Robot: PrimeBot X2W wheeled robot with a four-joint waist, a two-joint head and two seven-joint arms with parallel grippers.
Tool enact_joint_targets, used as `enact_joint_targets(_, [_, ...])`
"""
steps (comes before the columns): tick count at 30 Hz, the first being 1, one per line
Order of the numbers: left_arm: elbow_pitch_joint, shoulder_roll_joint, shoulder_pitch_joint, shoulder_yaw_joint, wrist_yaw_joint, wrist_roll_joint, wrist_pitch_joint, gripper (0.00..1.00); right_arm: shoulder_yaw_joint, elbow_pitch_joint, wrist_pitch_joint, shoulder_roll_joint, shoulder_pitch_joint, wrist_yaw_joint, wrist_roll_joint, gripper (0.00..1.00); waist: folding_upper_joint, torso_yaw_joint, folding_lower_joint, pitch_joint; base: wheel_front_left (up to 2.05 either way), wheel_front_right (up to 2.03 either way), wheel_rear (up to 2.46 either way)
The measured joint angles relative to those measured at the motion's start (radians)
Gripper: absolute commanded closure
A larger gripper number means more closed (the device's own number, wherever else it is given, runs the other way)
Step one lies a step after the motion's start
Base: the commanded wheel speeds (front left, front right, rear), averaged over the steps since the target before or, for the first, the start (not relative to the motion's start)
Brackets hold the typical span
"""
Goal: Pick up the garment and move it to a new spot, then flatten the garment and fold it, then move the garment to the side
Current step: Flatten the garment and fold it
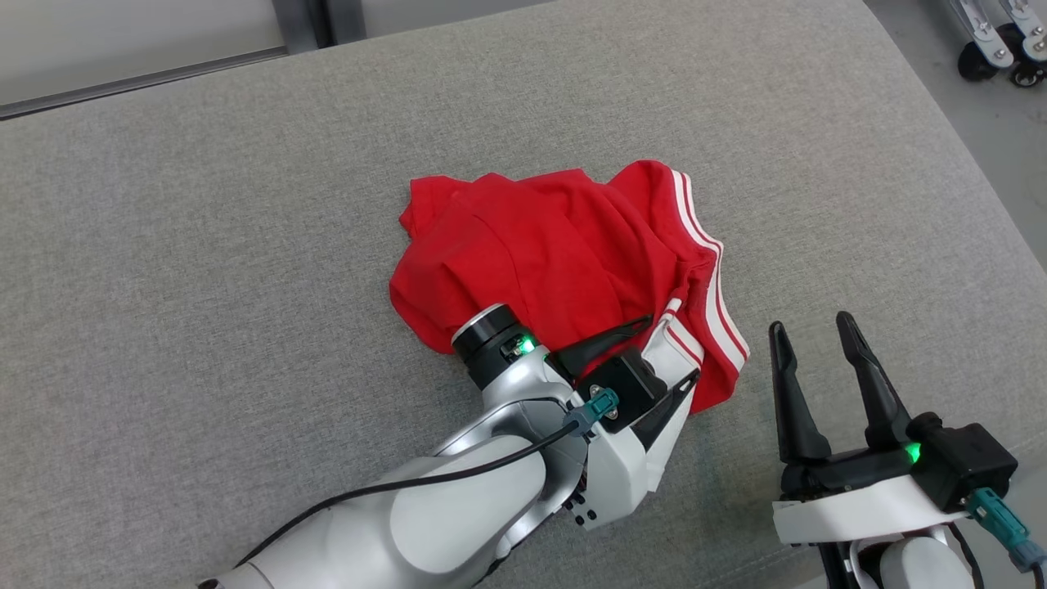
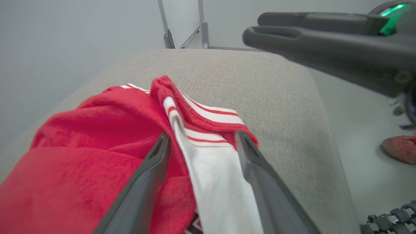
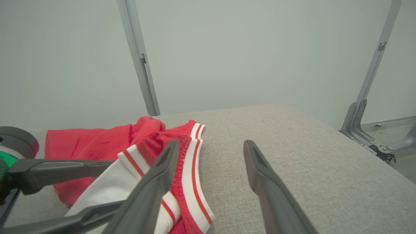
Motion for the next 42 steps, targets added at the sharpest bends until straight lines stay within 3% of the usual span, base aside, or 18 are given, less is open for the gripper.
enact_joint_targets(9, [-0.102,0.01,-0.009,-0.011,0.062,0.055,0.044,0.0,0.009,0.0,0.0,0.0,-0.005,0.0,0.008,0.0,0.0,-0.016,0.0,0.008,0.0,0.0,0.0])
enact_joint_targets(15, [-0.202,0.03,-0.005,-0.021,0.079,0.096,0.091,0.0,0.006,-0.001,0.0,0.0,-0.01,0.0,0.017,0.0,0.0,-0.032,0.0,0.023,0.0,0.0,0.0])
enact_joint_targets(19, [-0.216,0.049,-0.005,-0.022,0.08,0.108,0.121,0.0,0.013,-0.001,0.0,0.0,-0.019,0.0,0.028,0.0,0.0,-0.04,0.0,0.032,0.0,0.0,0.0])
enact_joint_targets(31, [-0.263,0.094,-0.029,0.005,0.14,0.125,0.134,0.0,0.016,0.004,0.0,0.0,-0.023,0.0,0.04,0.0,0.0,-0.054,0.0,0.037,0.0,0.0,0.0])
enact_joint_targets(42, [-0.252,0.092,-0.021,-0.004,0.13,0.112,0.178,0.0,0.024,0.0,0.0,0.0,-0.024,0.0,0.039,0.0,0.0,-0.059,0.0,0.044,0.0,0.0,0.0])
